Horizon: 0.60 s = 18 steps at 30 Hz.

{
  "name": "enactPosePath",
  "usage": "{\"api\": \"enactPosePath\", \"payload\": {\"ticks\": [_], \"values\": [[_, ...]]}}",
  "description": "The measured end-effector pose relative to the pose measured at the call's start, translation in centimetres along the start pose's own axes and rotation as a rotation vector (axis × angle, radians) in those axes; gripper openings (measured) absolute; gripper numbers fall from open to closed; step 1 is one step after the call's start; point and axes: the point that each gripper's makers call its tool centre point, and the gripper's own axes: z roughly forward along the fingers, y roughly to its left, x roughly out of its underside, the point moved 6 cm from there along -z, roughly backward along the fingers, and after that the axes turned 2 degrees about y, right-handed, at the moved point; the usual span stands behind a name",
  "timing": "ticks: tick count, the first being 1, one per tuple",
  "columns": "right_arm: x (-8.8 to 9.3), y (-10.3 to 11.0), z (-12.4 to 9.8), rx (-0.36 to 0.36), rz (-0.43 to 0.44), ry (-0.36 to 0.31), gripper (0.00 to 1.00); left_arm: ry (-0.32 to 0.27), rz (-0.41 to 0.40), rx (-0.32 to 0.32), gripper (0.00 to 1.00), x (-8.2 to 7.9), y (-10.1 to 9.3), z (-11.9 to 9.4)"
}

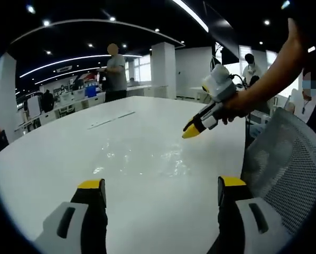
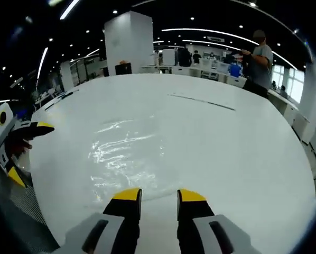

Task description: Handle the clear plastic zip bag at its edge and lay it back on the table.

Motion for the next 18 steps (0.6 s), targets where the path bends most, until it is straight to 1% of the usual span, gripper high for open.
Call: {"api": "enactPosePath", "payload": {"ticks": [5, 8, 10, 13, 15, 17, 18], "values": [[-0.3, -1.2, 0.9, 0.019, 0.019, 0.003, 0.27, 0.007, 0.003, 0.007, 0.86, 0.2, -0.1, 0.0], [-0.3, -1.7, 1.6, 0.016, 0.064, 0.004, 0.26, 0.014, 0.005, 0.012, 0.86, 0.4, -0.2, 0.1], [-0.2, -2.0, 2.0, 0.017, 0.099, 0.012, 0.24, 0.019, 0.006, 0.014, 0.85, 0.4, -0.3, 0.1], [0.0, -2.3, 2.5, 0.011, 0.118, 0.014, 0.22, 0.022, 0.008, 0.016, 0.85, 0.5, -0.3, 0.1], [-0.1, -2.0, 2.4, 0.001, 0.134, 0.007, 0.17, 0.025, 0.008, 0.017, 0.84, 0.6, -0.3, 0.1], [0.0, -1.8, 2.4, -0.009, 0.176, 0.018, 0.13, 0.029, 0.008, 0.018, 0.84, 0.7, -0.3, 0.2], [0.0, -1.8, 2.4, -0.011, 0.176, 0.017, 0.10, 0.030, 0.007, 0.019, 0.84, 0.7, -0.3, 0.2]]}}
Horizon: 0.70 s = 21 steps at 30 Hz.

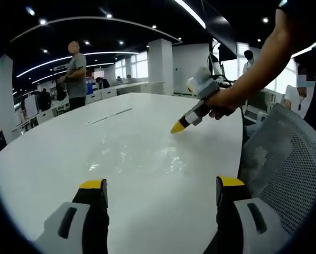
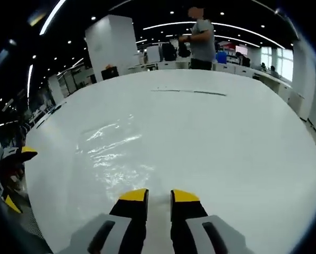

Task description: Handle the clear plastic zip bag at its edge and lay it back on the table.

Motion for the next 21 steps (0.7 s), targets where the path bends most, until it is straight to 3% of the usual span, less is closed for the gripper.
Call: {"api": "enactPosePath", "payload": {"ticks": [5, 17, 21], "values": [[0.7, 1.6, -0.3, -0.052, 0.064, 0.016, 0.00, 0.008, 0.000, 0.006, 0.83, 0.4, 0.1, 0.2], [2.8, 4.8, -1.6, -0.116, 0.104, 0.000, 0.00, 0.012, 0.002, 0.008, 0.81, 0.6, 0.2, 0.2], [2.9, 5.1, -1.6, -0.125, 0.111, 0.000, 0.08, 0.010, 0.001, 0.006, 0.81, 0.6, 0.3, 0.2]]}}
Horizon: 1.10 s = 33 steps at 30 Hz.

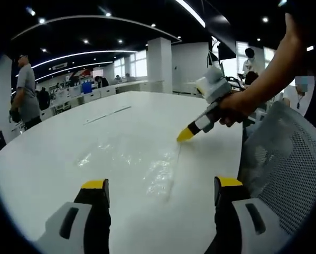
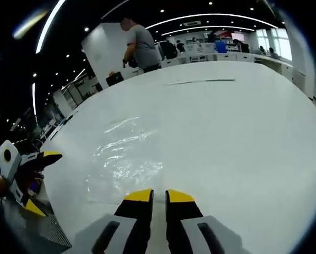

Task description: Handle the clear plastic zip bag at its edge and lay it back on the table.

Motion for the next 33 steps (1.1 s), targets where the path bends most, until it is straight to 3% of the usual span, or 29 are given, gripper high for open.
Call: {"api": "enactPosePath", "payload": {"ticks": [4, 8, 12, 18, 21, 23, 31, 33], "values": [[0.0, 0.0, 0.1, 0.002, 0.003, -0.004, 0.07, -0.002, 0.000, -0.004, 0.81, -0.2, 0.0, 0.0], [-0.1, 0.5, 0.4, -0.049, 0.070, 0.026, 0.00, -0.002, -0.004, -0.012, 0.80, -0.2, 0.1, -0.1], [0.1, 0.9, 0.5, -0.093, 0.123, 0.033, 0.00, 0.003, -0.005, -0.017, 0.80, -0.2, 0.1, -0.1], [0.4, 1.6, 0.0, -0.094, 0.109, 0.009, 0.00, 0.018, 0.000, -0.010, 0.79, 0.0, 0.1, 0.0], [0.6, 2.2, -0.2, -0.131, 0.160, 0.018, 0.00, 0.017, 0.000, -0.009, 0.79, -0.1, 0.0, 0.0], [0.7, 2.3, -0.4, -0.125, 0.135, 0.013, 0.00, 0.020, 0.002, -0.008, 0.78, -0.1, -0.2, 0.0], [0.1, 2.3, -1.2, -0.149, 0.199, -0.044, 0.00, 0.055, 0.043, 0.004, 0.70, 0.5, 0.2, 0.1], [0.2, 1.9, -1.2, -0.103, 0.141, -0.045, 0.00, 0.065, 0.054, 0.007, 0.68, 0.7, 0.3, 0.2]]}}
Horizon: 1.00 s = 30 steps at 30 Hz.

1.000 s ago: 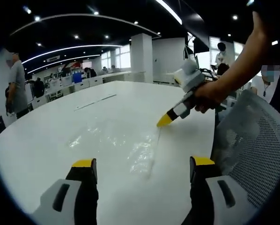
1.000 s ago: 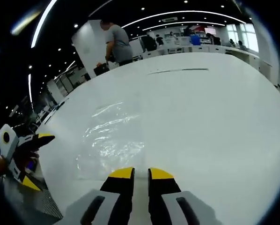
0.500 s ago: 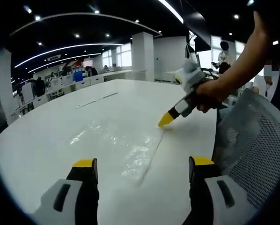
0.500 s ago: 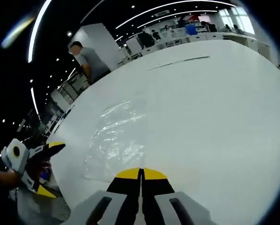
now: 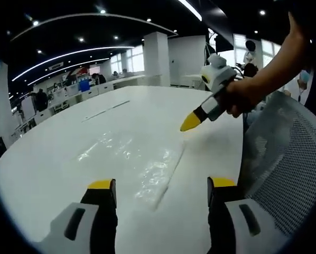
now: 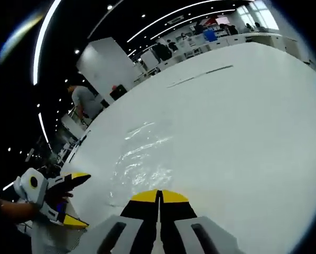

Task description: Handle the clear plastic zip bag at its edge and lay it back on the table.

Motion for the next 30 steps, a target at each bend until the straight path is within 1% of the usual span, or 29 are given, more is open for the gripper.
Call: {"api": "enactPosePath", "payload": {"ticks": [2, 4, 5, 7, 9, 11, 13, 14, 16, 18, 19, 21, 26, 29, 30], "values": [[0.3, -0.4, 0.1, 0.045, -0.058, 0.013, 0.00, 0.002, 0.002, 0.002, 0.67, 0.1, 0.0, 0.0], [0.9, -0.3, 0.2, 0.041, -0.055, 0.031, 0.01, -0.002, 0.002, 0.002, 0.68, 0.1, 0.0, 0.0], [1.1, -0.3, 0.3, 0.033, -0.041, 0.037, 0.05, -0.002, 0.004, 0.001, 0.68, 0.1, 0.0, -0.1], [1.5, -0.4, 0.6, 0.015, -0.015, 0.058, 0.05, -0.002, 0.002, -0.002, 0.68, 0.1, 0.1, -0.1], [1.7, -0.3, 0.7, 0.031, -0.029, 0.056, 0.06, -0.002, -0.003, -0.004, 0.68, 0.2, 0.1, -0.1], [1.9, 0.0, 0.9, 0.013, 0.000, 0.063, 0.06, -0.003, -0.006, -0.005, 0.68, 0.2, 0.2, -0.1], [1.8, 0.2, 1.1, 0.012, -0.002, 0.062, 0.06, -0.004, -0.009, -0.009, 0.68, 0.2, 0.2, -0.1], [1.8, 0.2, 1.3, 0.003, 0.001, 0.062, 0.05, -0.004, -0.012, -0.009, 0.68, 0.2, 0.2, -0.1], [1.7, 0.4, 1.6, -0.021, 0.044, 0.072, 0.03, -0.001, -0.011, -0.011, 0.67, 0.2, 0.2, -0.1], [1.6, 0.4, 2.0, -0.029, 0.066, 0.080, 0.01, 0.002, -0.010, -0.011, 0.67, 0.3, 0.2, -0.1], [1.6, 0.6, 2.1, -0.046, 0.093, 0.085, 0.00, 0.003, -0.009, -0.011, 0.67, 0.3, 0.2, -0.1], [1.5, 0.5, 2.2, -0.058, 0.110, 0.080, 0.00, 0.008, -0.007, -0.014, 0.67, 0.4, 0.3, -0.1], [1.3, 0.9, 1.6, -0.083, 0.144, 0.056, 0.00, 0.033, 0.011, -0.011, 0.63, 0.9, 0.5, 0.1], [1.1, 1.4, 1.2, -0.102, 0.182, 0.033, 0.00, 0.050, 0.042, -0.002, 0.59, 1.1, 0.6, 0.3], [1.1, 1.5, 1.1, -0.104, 0.185, 0.030, 0.00, 0.061, 0.070, -0.002, 0.58, 1.2, 0.6, 0.4]]}}
